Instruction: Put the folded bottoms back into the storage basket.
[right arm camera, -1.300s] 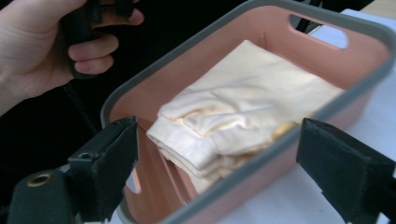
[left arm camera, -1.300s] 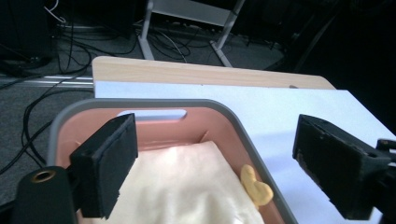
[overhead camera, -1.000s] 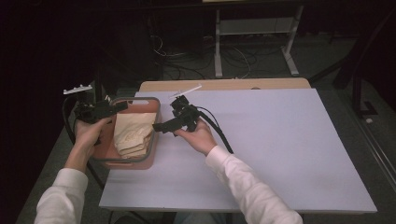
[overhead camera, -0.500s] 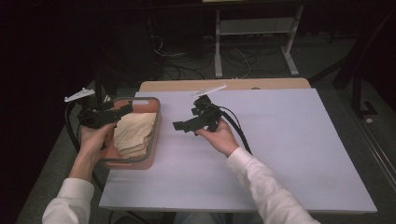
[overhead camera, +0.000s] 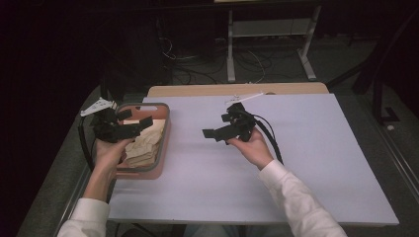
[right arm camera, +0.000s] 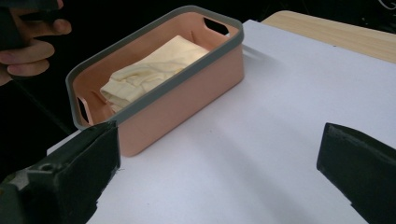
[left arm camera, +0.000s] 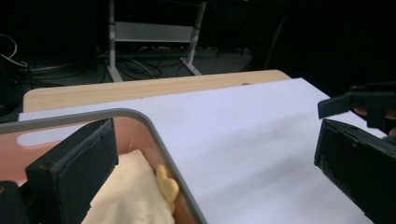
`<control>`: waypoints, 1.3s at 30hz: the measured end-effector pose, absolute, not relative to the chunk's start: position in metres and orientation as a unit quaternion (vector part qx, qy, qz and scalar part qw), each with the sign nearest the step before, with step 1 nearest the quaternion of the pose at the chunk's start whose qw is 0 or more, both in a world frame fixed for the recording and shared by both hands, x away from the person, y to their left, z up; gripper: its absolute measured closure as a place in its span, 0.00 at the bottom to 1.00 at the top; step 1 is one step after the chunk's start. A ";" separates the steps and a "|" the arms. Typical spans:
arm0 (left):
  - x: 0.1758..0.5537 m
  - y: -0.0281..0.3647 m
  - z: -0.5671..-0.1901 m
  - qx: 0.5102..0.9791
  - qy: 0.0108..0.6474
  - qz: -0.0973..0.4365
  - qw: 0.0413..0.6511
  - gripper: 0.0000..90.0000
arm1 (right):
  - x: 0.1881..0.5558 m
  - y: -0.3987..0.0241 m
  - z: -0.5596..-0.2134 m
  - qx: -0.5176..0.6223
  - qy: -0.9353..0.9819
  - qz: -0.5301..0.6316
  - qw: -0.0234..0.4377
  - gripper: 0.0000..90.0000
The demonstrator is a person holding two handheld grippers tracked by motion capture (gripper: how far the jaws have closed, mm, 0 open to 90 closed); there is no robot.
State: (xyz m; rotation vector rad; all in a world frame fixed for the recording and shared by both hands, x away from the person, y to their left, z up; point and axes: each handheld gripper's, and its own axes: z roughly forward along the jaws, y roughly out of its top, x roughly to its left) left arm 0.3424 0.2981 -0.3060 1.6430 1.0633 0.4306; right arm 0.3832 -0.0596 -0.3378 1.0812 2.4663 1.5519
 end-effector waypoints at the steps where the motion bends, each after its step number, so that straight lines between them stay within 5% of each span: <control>1: 0.342 0.297 -0.306 0.691 0.446 0.181 0.539 0.00 | 0.382 -0.064 -0.338 0.348 0.792 0.500 0.018 0.00; 39: 0.307 0.232 -0.343 0.757 0.364 0.148 0.521 0.00 | 0.331 -0.160 -0.374 0.388 0.771 0.505 0.027 0.00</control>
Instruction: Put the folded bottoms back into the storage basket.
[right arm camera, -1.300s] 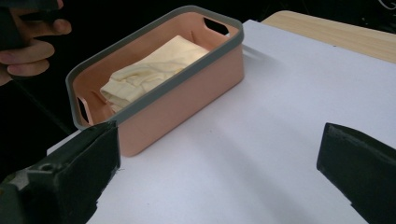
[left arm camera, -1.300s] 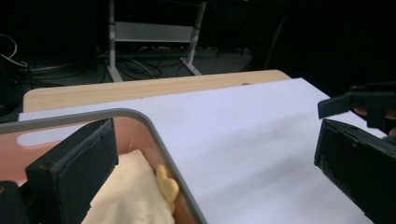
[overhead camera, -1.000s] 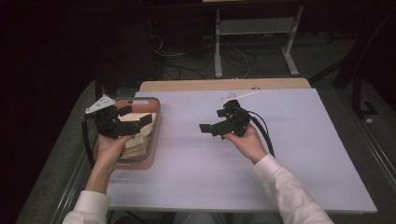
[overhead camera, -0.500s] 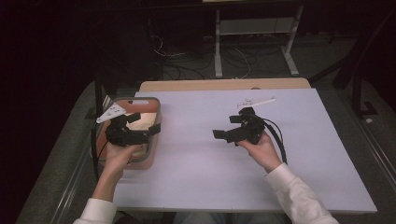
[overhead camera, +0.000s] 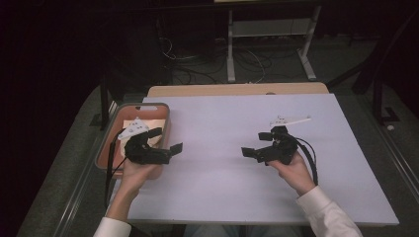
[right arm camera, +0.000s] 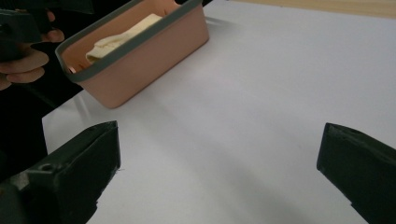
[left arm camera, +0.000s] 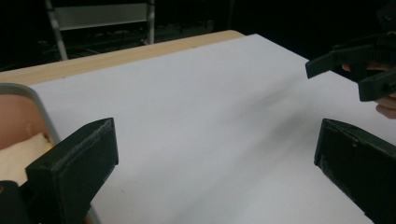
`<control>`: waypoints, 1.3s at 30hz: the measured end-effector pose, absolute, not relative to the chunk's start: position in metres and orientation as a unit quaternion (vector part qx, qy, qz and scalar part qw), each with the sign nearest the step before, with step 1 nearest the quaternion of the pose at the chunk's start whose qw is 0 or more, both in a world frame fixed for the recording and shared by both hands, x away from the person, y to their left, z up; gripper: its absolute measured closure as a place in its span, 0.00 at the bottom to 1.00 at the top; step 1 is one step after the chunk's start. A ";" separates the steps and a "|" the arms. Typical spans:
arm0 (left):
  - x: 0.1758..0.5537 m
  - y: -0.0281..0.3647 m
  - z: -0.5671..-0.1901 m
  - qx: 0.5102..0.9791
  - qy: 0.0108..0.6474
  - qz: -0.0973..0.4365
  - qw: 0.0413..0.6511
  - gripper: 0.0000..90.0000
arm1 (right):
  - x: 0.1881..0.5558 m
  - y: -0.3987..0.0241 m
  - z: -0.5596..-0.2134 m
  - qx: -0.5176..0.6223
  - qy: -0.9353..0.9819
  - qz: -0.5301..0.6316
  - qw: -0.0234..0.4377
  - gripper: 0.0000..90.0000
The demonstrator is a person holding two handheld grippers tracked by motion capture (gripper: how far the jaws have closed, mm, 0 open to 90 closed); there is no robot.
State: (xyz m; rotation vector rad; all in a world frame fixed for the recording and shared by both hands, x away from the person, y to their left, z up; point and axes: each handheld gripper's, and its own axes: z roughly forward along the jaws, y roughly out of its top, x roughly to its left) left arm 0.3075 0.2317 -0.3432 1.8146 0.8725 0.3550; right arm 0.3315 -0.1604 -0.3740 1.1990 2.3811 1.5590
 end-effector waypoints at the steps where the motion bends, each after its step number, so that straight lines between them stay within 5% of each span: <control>1: 0.306 0.228 -0.345 0.760 0.360 0.145 0.521 0.00 | 0.330 -0.164 -0.376 0.389 0.771 0.504 0.028 0.00; 39: 0.272 0.205 -0.395 0.836 0.314 0.120 0.433 0.00 | 0.272 -0.249 -0.416 0.410 0.751 0.509 0.096 0.00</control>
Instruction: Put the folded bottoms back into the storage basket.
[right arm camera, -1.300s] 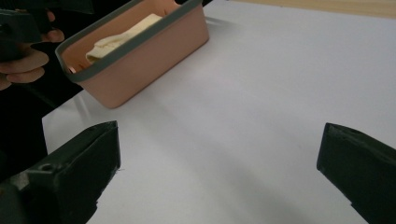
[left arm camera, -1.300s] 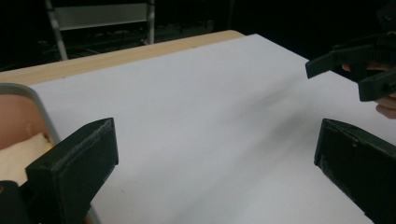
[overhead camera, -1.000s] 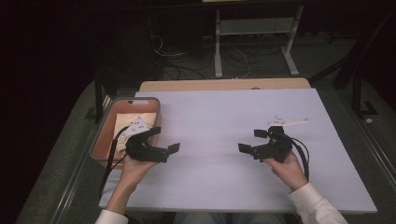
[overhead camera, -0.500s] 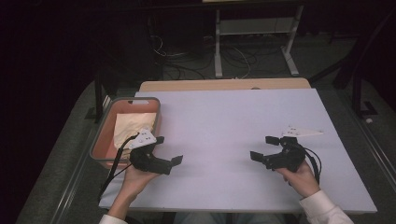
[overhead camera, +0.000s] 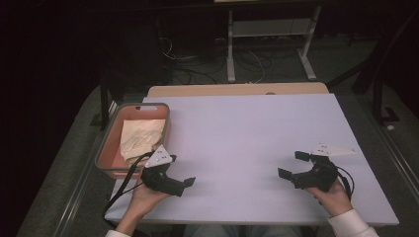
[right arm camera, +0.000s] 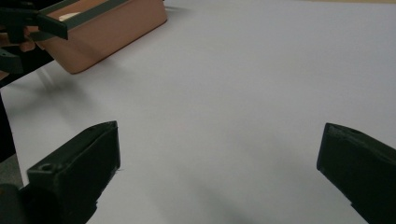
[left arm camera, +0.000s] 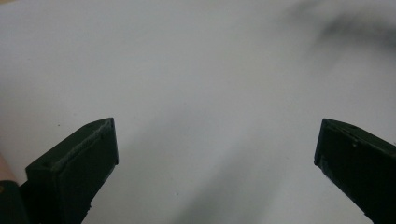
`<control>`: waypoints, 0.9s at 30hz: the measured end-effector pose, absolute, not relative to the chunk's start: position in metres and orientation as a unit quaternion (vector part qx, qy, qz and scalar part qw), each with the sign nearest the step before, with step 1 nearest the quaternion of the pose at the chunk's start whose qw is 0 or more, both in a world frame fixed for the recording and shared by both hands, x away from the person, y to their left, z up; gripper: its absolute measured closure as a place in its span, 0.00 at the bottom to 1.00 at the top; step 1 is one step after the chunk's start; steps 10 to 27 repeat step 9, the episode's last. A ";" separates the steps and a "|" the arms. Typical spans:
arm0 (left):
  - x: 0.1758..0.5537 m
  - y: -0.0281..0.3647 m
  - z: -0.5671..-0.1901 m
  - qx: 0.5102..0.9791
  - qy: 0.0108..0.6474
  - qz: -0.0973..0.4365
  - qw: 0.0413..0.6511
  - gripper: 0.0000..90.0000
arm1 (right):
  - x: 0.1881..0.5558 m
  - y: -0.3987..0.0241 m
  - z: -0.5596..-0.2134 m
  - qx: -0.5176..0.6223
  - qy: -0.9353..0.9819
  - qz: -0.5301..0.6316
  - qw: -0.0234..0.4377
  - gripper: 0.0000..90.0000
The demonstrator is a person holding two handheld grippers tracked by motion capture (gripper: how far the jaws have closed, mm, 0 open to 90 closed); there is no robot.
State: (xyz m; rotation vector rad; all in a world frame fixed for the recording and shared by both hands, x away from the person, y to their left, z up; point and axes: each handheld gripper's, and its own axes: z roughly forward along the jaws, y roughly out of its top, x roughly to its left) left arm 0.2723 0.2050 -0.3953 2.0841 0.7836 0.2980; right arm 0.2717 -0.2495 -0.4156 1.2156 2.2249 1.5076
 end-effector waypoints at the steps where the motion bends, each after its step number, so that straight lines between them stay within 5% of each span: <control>1: 0.272 0.205 -0.396 0.836 0.314 0.119 0.434 0.00 | 0.271 -0.252 -0.417 0.411 0.750 0.509 0.097 0.00; 27: 0.271 0.207 -0.396 0.833 0.318 0.119 0.437 0.00 | 0.265 -0.265 -0.425 0.419 0.755 0.495 0.093 0.00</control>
